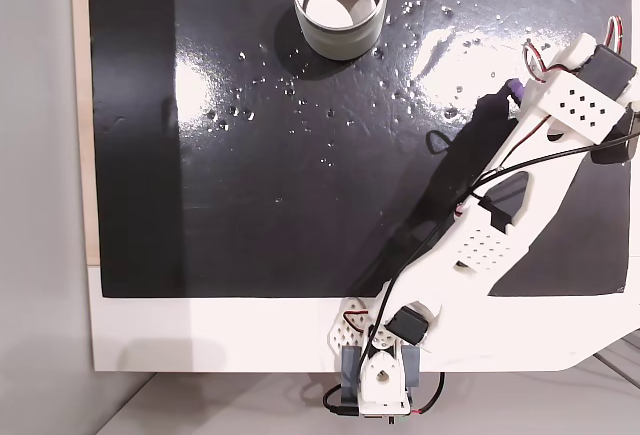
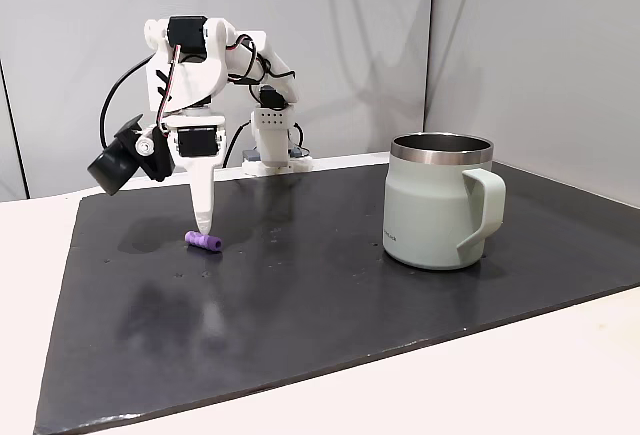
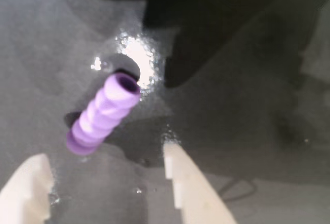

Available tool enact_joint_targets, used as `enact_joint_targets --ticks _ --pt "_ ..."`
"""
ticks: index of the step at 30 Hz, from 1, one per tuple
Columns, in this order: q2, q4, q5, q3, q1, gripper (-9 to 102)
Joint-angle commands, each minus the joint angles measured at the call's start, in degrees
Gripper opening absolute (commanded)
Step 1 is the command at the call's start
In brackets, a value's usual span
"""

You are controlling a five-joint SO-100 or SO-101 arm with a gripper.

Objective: Grasp a pengrip and put it in the cup.

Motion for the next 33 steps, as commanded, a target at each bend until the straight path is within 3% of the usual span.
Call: enact_joint_targets --ticks 1,11,13,17,20,33 --pt "-0.1 0.4 -0.4 -3.7 0.4 21" --pt "-6.1 0.5 -0.6 -7.5 1.1 20" --pt "-7.2 0.5 -0.7 -8.1 1.1 17" --pt "-8.7 0.5 -0.6 -8.9 1.1 0" --pt "-7.9 0.7 -0.4 -9.1 1.2 0" --pt "23.5 0.8 2.6 -0.6 -6.0 0"
